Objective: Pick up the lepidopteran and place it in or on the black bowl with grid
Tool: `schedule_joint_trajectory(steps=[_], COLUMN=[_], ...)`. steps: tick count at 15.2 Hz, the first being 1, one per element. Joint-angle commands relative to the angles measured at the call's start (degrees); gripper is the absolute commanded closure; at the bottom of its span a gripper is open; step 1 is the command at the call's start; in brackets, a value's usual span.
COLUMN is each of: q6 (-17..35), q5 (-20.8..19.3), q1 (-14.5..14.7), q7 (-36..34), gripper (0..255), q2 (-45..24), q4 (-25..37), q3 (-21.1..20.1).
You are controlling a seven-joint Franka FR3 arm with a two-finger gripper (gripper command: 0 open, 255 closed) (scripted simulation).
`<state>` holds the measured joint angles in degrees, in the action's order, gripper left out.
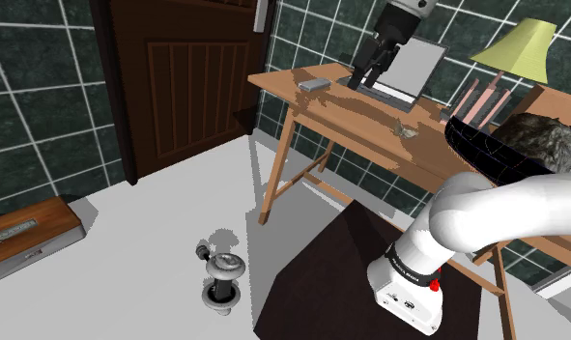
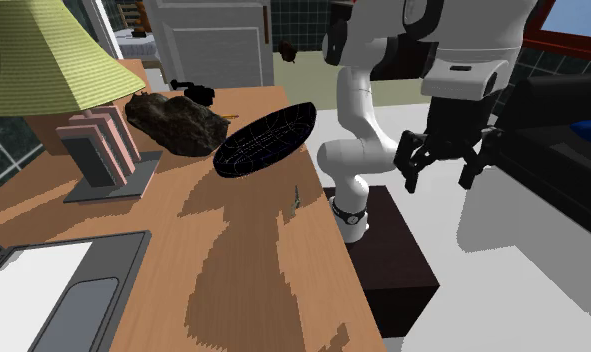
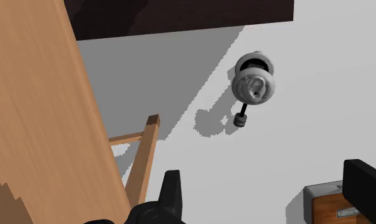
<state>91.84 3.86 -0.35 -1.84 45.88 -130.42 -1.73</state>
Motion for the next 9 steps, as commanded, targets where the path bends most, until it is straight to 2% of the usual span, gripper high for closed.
schedule_joint_trajectory(steps=[1,9], q6=[0.0,-2.6], q5=[0.0,-3.5], q1=[0.0,-4.0], q7=[0.0,7.9], gripper=[0,0], q2=[0.0,3.0], q4=[0.0,-3.8], q3=[0.0,11.6])
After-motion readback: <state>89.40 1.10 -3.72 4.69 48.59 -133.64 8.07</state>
